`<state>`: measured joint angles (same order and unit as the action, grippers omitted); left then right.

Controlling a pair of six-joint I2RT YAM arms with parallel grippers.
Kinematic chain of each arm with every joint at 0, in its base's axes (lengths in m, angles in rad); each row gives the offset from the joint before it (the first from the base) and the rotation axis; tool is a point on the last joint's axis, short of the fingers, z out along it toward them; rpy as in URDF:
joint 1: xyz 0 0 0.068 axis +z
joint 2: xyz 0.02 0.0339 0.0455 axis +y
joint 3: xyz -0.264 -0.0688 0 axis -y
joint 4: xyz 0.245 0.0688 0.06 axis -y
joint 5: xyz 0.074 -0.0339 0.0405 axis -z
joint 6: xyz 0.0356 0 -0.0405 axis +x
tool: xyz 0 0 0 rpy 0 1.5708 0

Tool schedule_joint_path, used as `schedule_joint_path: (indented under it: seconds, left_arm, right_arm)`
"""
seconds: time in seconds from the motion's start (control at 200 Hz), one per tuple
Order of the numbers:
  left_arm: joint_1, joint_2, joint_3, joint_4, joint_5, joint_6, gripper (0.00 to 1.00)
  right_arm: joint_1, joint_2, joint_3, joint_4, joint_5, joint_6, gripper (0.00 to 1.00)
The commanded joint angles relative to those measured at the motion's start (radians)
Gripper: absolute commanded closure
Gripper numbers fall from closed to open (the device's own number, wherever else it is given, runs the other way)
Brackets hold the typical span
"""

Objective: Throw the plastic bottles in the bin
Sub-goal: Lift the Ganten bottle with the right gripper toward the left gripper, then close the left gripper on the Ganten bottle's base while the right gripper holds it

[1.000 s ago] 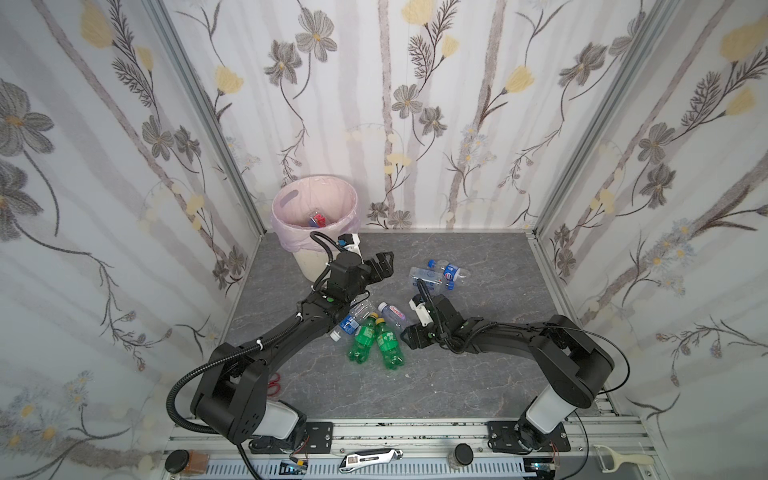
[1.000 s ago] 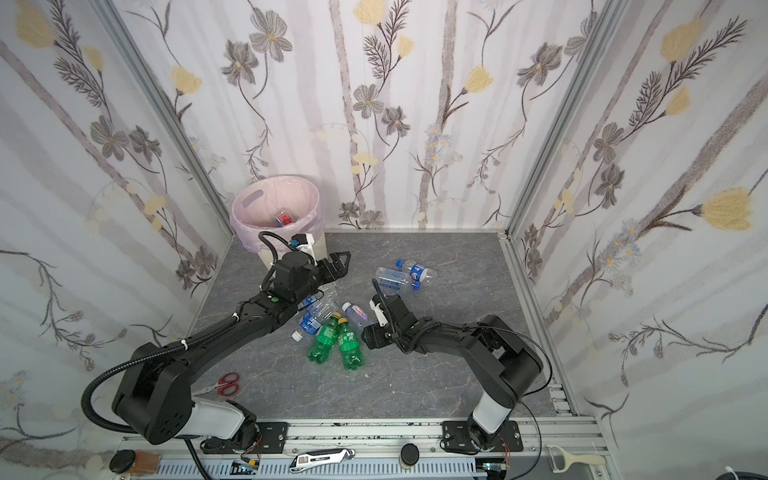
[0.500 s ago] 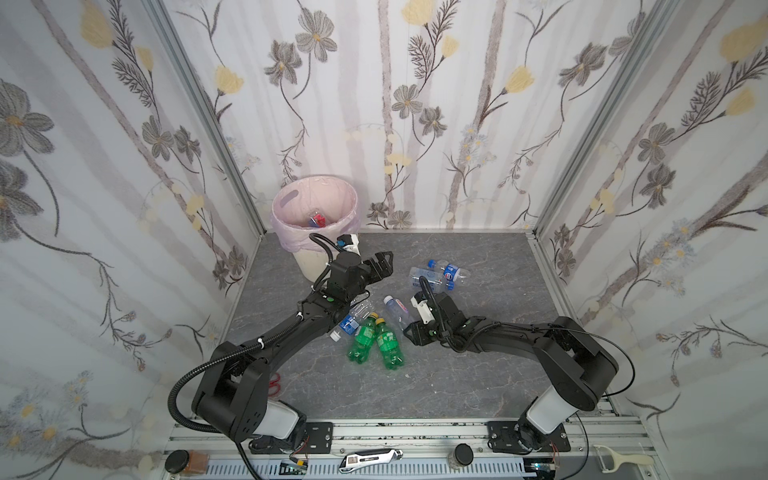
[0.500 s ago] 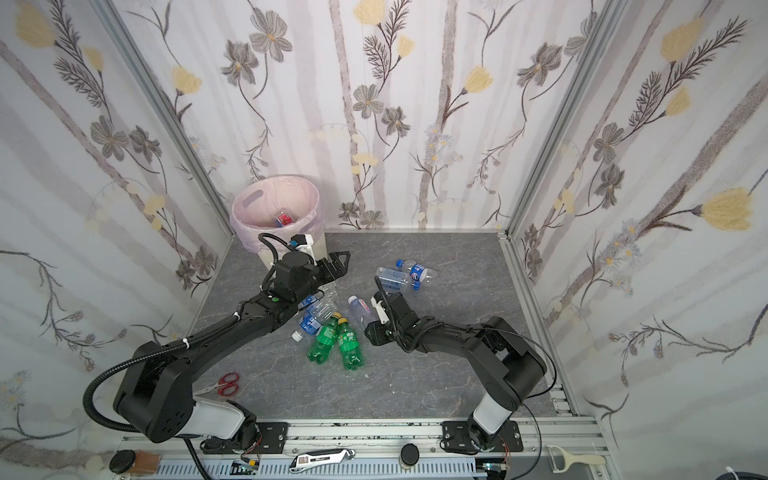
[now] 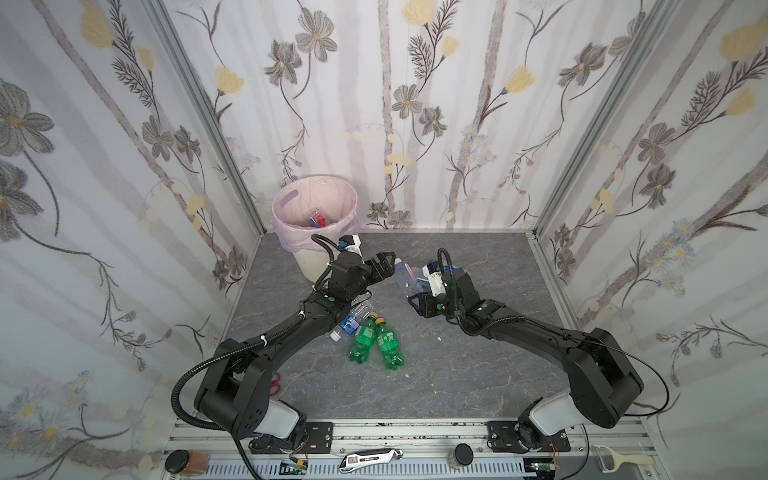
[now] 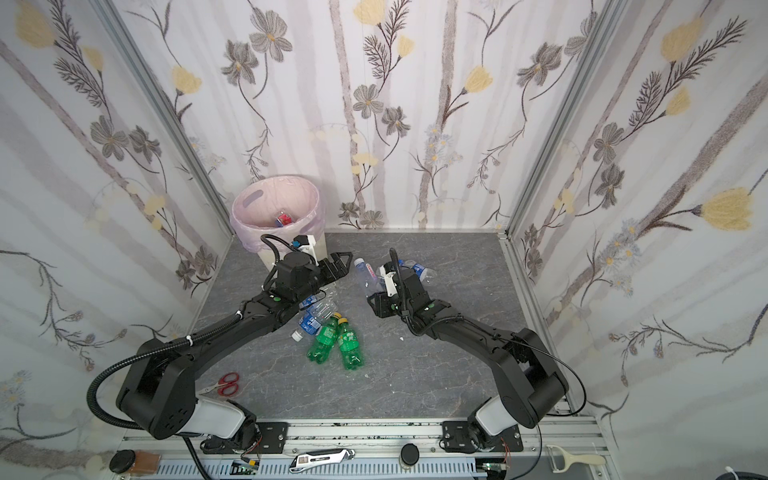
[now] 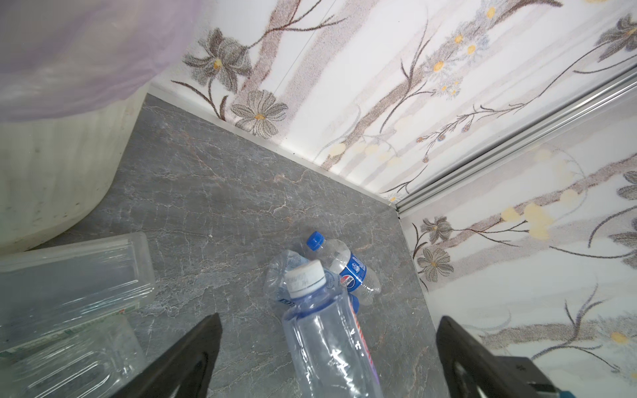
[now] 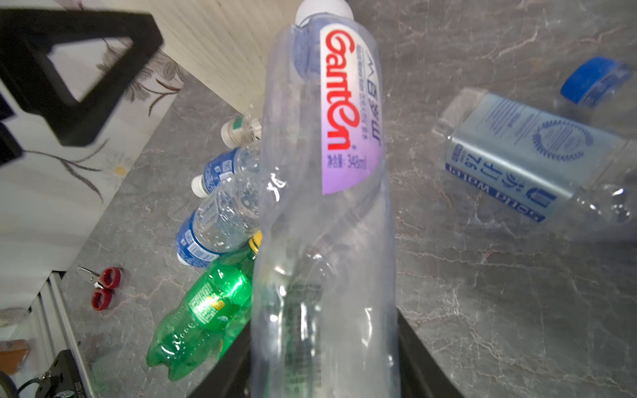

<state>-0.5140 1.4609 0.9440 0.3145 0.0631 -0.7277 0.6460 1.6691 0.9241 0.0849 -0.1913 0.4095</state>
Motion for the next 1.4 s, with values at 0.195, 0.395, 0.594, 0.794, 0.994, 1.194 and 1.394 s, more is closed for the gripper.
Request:
schedule_joint_path:
  seconds: [0.195,0.395,0.594,0.794,0.994,1.194,1.394]
  left_arm:
    - [0.002,0.024,-0.004,0.126,0.135,-0.071,0.06]
    - [0.001,0.033,-0.007,0.179,0.216,-0.091,0.10]
    - [0.000,0.041,-0.005,0.220,0.284,-0.092,0.16]
    - [-0.001,0.030,-0.009,0.228,0.289,-0.075,0.25]
    - [-0.001,0.024,-0.015,0.232,0.288,-0.072,0.36]
    - [-0.001,0.021,-0.017,0.233,0.284,-0.060,0.41]
    - [0.001,-0.004,-0.027,0.232,0.254,-0.022,0.44]
  right_arm:
    - [-0.007,-0.027,0.053,0.055,-0.018,-0.006,0.49]
    - [-0.004,-0.065,0.030,0.128,-0.064,-0.006,0.49]
    - [0.019,-0.098,0.022,0.175,-0.098,-0.031,0.49]
    - [0.026,-0.101,0.026,0.188,-0.094,-0.045,0.49]
    - [0.027,-0.091,0.029,0.196,-0.102,-0.051,0.48]
    - [0.028,-0.083,0.033,0.194,-0.091,-0.058,0.42]
    - [0.025,-0.081,0.062,0.165,-0.080,-0.095,0.33]
